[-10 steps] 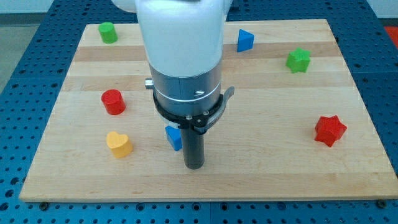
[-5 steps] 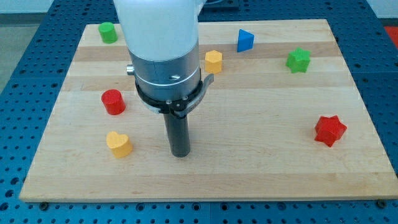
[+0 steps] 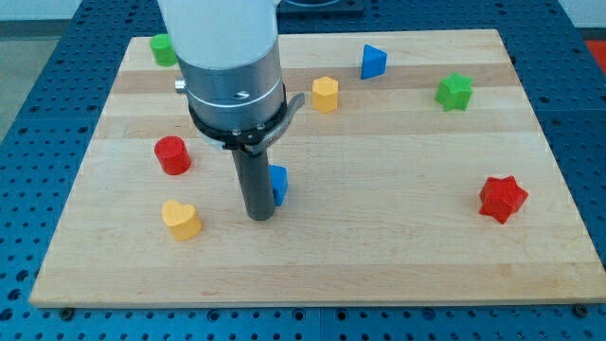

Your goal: Push the blue cube into the yellow hexagon

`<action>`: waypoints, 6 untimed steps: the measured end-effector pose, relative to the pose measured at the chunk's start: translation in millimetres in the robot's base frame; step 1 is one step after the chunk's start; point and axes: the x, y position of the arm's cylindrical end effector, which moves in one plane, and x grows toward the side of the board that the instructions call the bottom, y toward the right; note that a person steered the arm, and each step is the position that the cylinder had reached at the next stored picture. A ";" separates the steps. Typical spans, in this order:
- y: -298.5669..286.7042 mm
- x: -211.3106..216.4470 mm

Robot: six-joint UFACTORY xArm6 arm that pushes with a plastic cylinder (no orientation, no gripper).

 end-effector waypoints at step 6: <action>21.8 -107.4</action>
